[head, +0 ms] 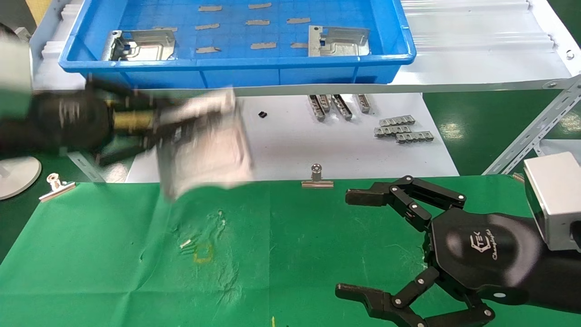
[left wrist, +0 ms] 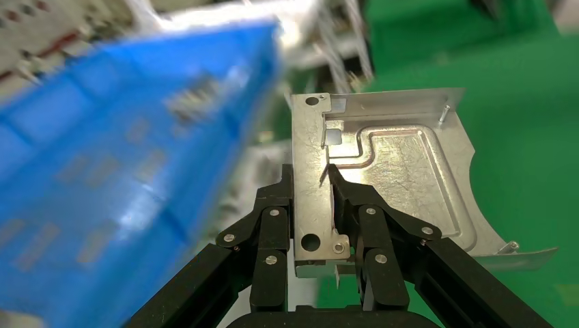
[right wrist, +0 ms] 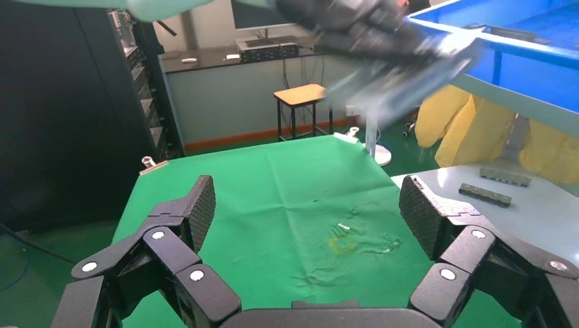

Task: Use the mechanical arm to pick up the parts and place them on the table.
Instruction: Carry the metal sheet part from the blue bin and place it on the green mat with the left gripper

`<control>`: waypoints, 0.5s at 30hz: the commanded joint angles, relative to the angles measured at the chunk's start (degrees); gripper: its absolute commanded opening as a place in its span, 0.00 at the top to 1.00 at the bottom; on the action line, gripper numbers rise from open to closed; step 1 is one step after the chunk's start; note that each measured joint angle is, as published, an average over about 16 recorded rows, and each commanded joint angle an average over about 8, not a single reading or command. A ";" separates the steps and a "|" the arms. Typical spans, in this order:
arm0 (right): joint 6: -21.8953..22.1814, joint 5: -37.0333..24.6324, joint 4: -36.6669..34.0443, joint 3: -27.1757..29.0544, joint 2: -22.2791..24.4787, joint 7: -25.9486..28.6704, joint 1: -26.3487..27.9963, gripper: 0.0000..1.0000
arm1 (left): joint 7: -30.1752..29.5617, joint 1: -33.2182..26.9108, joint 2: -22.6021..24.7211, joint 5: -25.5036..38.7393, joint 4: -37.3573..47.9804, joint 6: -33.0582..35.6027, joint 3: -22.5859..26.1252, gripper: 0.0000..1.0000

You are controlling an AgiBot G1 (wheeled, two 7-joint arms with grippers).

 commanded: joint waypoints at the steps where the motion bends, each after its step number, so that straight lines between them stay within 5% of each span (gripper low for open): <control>1: 0.00 0.00 0.00 0.00 0.00 0.00 0.00 0.00 | 1.91 2.96 -2.86 -1.28 -4.59 0.50 1.57 1.00; 7: 0.00 0.00 0.00 0.00 0.00 0.00 0.00 0.00 | 8.15 6.83 -3.58 0.83 -6.09 -0.53 8.04 1.00; 15: 0.00 0.00 0.00 -0.01 0.00 0.00 0.00 0.00 | 18.17 7.60 1.50 5.71 3.29 -3.78 12.10 1.00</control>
